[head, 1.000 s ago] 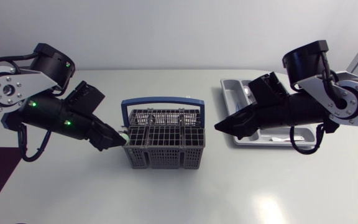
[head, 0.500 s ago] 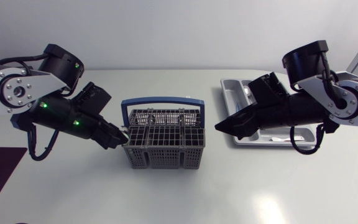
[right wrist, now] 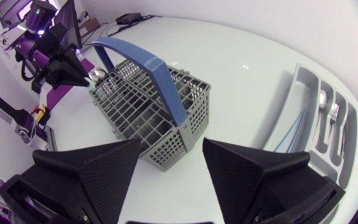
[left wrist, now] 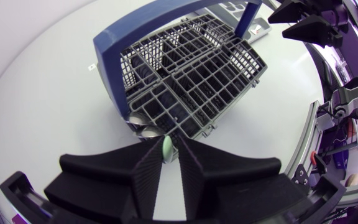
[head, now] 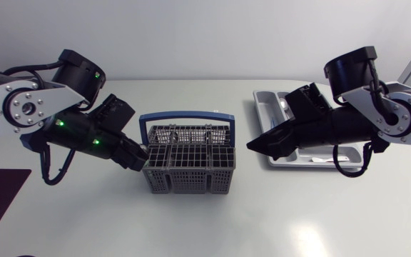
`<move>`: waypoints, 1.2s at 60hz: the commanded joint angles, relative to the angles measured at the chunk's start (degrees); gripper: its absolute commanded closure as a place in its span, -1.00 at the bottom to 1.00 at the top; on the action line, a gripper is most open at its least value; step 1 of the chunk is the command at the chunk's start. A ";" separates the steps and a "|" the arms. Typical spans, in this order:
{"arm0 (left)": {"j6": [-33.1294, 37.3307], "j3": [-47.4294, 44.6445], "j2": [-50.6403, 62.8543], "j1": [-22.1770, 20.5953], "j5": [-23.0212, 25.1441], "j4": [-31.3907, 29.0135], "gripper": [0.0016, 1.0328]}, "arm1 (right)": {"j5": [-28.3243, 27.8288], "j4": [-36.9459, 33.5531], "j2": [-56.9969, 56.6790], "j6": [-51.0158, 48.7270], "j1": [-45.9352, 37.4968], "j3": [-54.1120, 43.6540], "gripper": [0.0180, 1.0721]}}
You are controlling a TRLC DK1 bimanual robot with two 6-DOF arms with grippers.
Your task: Unload the cutlery basket into the drawer organizer.
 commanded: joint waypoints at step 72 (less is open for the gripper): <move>-1.19 10.17 -18.72 -6.01 -4.04 -14.41 0.76 | -3.88 -1.35 -12.72 -8.70 3.41 -5.77 -0.39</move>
